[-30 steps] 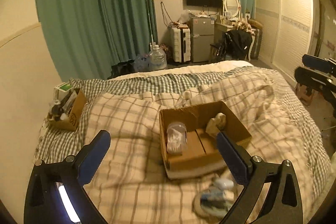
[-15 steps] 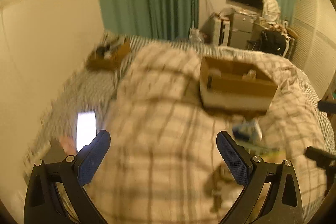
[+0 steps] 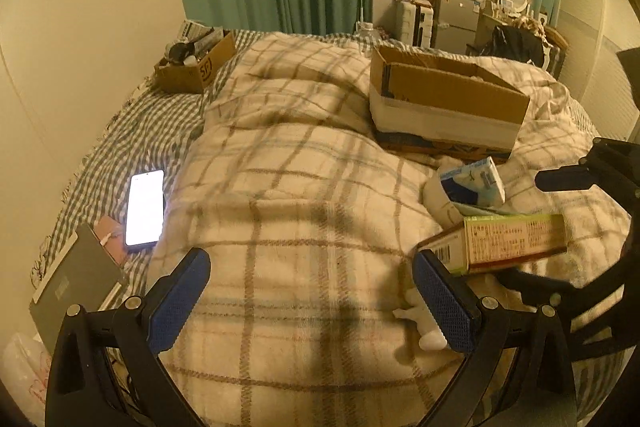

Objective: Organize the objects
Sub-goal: 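Grasp the medicine box with the right tool while the left tool grasps the white toy, then lower the white toy and medicine box into the cardboard box, open both tools, then grasp the blue tissue pack with the right tool while the left tool grasps the grey-green clip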

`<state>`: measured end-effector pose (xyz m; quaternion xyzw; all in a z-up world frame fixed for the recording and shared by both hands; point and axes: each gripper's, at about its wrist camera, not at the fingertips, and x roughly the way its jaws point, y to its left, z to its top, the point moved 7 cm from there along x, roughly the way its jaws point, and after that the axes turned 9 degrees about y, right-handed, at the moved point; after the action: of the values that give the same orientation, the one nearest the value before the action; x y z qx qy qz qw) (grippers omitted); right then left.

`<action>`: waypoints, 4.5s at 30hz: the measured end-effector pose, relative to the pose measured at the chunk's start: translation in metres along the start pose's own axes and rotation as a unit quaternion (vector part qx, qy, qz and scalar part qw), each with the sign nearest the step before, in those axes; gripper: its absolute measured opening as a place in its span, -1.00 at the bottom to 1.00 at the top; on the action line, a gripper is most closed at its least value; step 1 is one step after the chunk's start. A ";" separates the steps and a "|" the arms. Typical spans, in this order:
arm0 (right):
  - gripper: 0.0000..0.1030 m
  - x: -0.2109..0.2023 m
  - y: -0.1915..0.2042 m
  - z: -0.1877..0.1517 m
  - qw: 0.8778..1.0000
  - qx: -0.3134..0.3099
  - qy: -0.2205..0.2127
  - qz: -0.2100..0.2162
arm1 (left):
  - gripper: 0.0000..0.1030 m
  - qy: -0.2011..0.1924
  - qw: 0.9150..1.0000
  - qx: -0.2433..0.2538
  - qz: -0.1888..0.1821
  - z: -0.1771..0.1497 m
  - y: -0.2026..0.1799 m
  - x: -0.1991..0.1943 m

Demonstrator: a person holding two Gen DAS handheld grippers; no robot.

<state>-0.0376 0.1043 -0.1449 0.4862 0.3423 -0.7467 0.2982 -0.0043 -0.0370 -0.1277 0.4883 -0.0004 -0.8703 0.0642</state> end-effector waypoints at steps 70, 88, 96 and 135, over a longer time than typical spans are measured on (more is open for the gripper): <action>-0.41 -0.150 -0.186 0.067 0.948 0.209 -0.191 -0.148 | 0.16 -0.094 0.975 0.115 -0.167 0.233 -0.108 -0.041; -0.35 0.016 -0.266 0.092 0.952 0.279 -0.115 -0.058 | 0.39 0.024 0.983 0.133 -0.127 0.253 -0.135 0.144; 0.08 -0.065 -0.257 0.081 0.947 0.253 -0.169 -0.102 | 0.81 -0.042 0.986 0.122 -0.107 0.264 -0.108 0.075; -0.61 0.013 -0.109 0.001 0.978 0.194 -0.067 0.026 | 0.96 -0.003 0.995 0.093 -0.032 0.083 -0.070 0.056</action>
<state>-0.1275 0.1660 -0.1325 0.4928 0.1571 -0.8216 0.2397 -0.1116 0.0213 -0.1363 0.4891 -0.0656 -0.8697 -0.0094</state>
